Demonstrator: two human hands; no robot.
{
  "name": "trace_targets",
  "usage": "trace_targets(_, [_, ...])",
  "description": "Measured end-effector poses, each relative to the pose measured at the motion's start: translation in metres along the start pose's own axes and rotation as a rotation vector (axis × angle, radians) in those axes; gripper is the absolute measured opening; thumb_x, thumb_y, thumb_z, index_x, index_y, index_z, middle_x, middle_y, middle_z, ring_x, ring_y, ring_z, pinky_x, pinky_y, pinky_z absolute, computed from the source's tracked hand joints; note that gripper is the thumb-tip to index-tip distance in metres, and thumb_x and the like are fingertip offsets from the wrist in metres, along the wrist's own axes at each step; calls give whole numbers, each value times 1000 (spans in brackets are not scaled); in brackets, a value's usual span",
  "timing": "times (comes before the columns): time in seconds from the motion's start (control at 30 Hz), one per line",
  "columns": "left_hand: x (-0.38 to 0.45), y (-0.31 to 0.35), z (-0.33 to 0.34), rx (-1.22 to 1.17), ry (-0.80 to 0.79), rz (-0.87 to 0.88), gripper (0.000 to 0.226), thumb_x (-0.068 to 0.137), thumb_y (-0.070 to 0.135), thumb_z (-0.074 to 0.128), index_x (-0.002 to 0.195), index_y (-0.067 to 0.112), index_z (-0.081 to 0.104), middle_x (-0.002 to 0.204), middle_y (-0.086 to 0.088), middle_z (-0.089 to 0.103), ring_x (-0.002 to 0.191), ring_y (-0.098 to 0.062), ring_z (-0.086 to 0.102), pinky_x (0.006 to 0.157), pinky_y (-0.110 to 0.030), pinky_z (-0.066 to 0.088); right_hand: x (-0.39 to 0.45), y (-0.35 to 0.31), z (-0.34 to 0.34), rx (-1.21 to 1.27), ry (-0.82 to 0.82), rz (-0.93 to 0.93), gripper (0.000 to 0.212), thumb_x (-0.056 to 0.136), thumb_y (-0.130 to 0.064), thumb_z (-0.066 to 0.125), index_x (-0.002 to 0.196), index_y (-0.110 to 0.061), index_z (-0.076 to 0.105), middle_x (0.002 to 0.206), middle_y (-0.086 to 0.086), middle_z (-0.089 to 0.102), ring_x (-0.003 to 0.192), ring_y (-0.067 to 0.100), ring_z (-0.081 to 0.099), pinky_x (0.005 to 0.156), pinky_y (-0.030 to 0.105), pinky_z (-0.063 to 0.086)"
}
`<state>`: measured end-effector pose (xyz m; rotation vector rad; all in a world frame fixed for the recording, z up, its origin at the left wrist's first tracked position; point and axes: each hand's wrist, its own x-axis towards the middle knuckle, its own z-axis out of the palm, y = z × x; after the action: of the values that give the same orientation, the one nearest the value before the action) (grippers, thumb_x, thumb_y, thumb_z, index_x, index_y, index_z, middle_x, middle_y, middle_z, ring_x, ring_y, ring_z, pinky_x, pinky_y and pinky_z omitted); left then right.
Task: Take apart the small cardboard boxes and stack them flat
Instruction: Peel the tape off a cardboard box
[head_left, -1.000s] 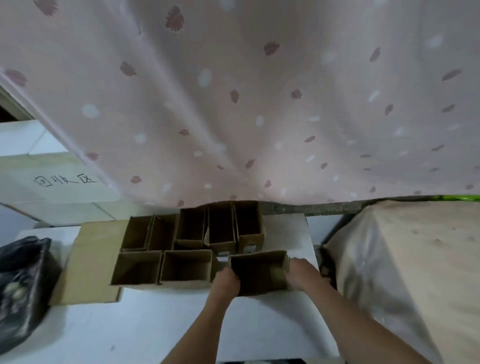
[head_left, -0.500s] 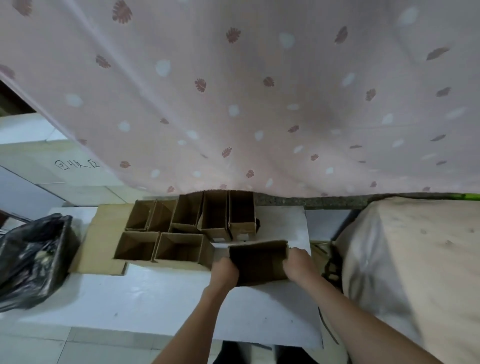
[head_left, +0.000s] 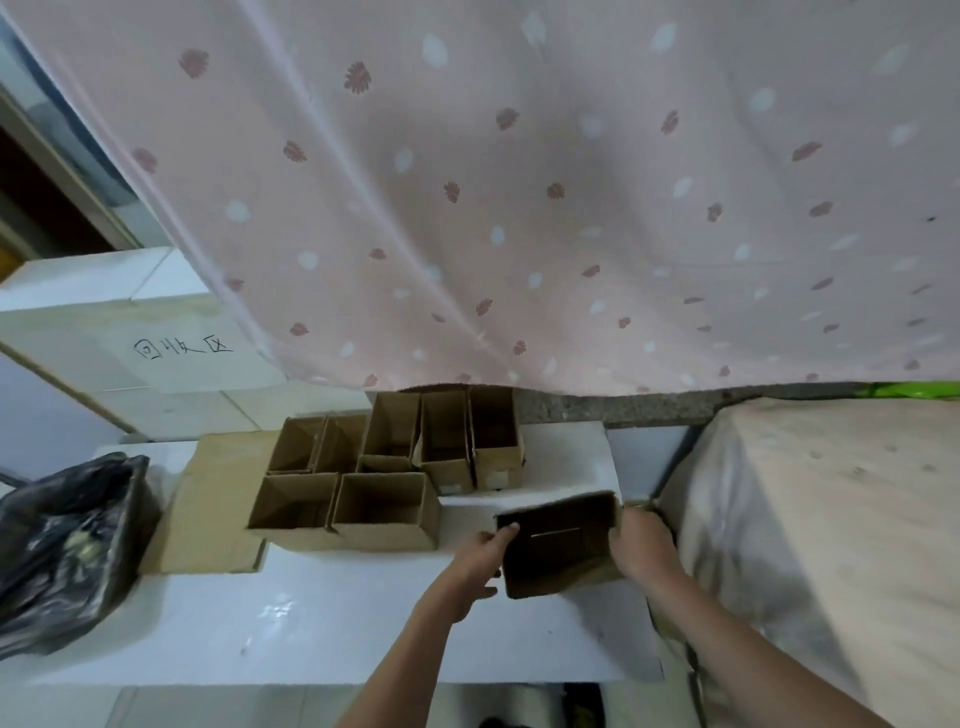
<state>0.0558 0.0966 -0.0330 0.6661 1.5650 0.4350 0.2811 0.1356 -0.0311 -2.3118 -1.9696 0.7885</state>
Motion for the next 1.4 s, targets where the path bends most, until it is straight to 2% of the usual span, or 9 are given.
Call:
trace_targets(0.27, [-9,-25,-18,-628,-258,-165,71,94,63,52,143,12,41,133,-25,53,114,-53,57,87,-63,55,-38,11,-2,63,206,6,23,100,-13,47,89,-5,64,85,10,70,78,26,66,60,26,37])
trace_targets(0.5, [-7,-15,-13,-529,-385,-180,94,81,68,66,148,11,34,137,-28,51,119,-51,56,92,-62,53,-68,11,-11,219,391,-94,15,98,-2,47,97,1,61,68,6,60,71,32,64,60,28,35])
trace_targets(0.63, [-8,-1,-15,-379,-393,-117,95,74,67,73,145,15,39,136,-24,53,120,-45,56,90,-54,56,-75,14,-14,255,464,-155,12,95,0,52,95,-2,64,61,-18,39,55,9,49,56,23,32])
trace_targets(0.7, [-10,7,-15,-333,-377,-90,92,73,63,78,143,17,40,133,-23,55,119,-42,57,87,-52,58,-74,19,-15,250,449,-140,11,95,-1,54,93,-3,64,60,-19,38,54,-1,42,50,14,26])
trace_targets(0.8, [-12,14,-17,-284,-342,-33,90,70,58,81,141,21,41,130,-21,56,115,-39,59,82,-48,59,-72,26,-15,220,353,-146,8,94,-7,58,95,-14,61,65,-20,44,65,10,59,51,13,30])
trace_targets(0.93, [-5,13,-19,-254,-181,80,103,67,51,86,151,26,31,131,-11,53,115,-35,57,92,-49,54,-67,36,-18,256,37,-116,42,96,-22,60,136,-20,47,119,0,65,109,21,63,79,23,46])
trace_targets(1.0, [-2,13,-18,-160,-48,166,112,63,52,89,153,27,26,134,-6,51,114,-27,56,93,-45,53,-63,39,-19,222,-79,-47,63,95,-23,61,149,-18,31,137,5,57,118,23,58,86,25,46])
trace_targets(1.17, [1,12,-17,406,229,446,124,63,45,91,159,28,14,147,-3,35,125,-24,46,100,-40,49,-48,27,-19,188,-158,-18,86,87,-23,67,155,-16,15,144,11,46,126,27,50,89,26,43])
trace_targets(1.4, [8,-10,-13,1011,130,597,125,69,47,84,160,27,1,163,1,15,146,-30,20,120,-51,17,-34,-26,-8,42,-182,-286,127,70,-40,87,155,-38,-7,164,-4,-2,146,31,26,111,44,37])
